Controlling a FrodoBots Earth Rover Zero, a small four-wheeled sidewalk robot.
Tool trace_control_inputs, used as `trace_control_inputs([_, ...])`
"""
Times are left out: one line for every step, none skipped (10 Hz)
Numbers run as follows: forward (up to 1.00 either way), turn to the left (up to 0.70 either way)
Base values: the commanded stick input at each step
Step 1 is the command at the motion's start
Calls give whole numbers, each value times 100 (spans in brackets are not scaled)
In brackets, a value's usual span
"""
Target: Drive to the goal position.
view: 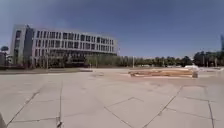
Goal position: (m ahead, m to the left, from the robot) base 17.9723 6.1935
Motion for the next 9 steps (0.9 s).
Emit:
trace_control_inputs([70,-9])
trace_control_inputs([70,0])
trace_control_inputs([70,0])
trace_control_inputs([70,0])
trace_control_inputs([70,0])
trace_control_inputs([70,0])
trace_control_inputs([70,0])
trace_control_inputs([70,0])
trace_control_inputs([70,0])
